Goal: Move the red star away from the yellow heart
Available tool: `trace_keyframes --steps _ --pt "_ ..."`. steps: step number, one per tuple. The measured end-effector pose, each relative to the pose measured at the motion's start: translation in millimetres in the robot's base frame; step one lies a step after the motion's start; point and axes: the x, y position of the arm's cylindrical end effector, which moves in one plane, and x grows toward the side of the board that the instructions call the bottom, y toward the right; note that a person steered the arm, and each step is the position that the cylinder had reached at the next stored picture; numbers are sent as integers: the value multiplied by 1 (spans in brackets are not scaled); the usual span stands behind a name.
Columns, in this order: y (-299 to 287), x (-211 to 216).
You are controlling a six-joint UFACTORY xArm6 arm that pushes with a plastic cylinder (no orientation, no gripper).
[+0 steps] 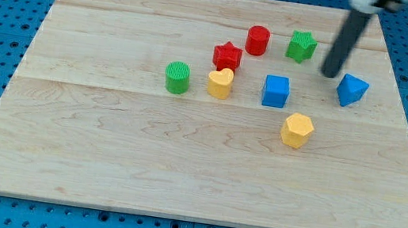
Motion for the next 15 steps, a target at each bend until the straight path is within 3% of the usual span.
trace_keyframes --steps 2,3,4,6,8,9,10,11,13,15 --pt "-161 5" --pt "-154 9" --pt "-196 21" --pt "-206 -17" --pt "-262 -16" --pt "-260 -33" --pt "-200 -38" --pt "-188 -35" --pt "-188 -3" --pt "-185 -2"
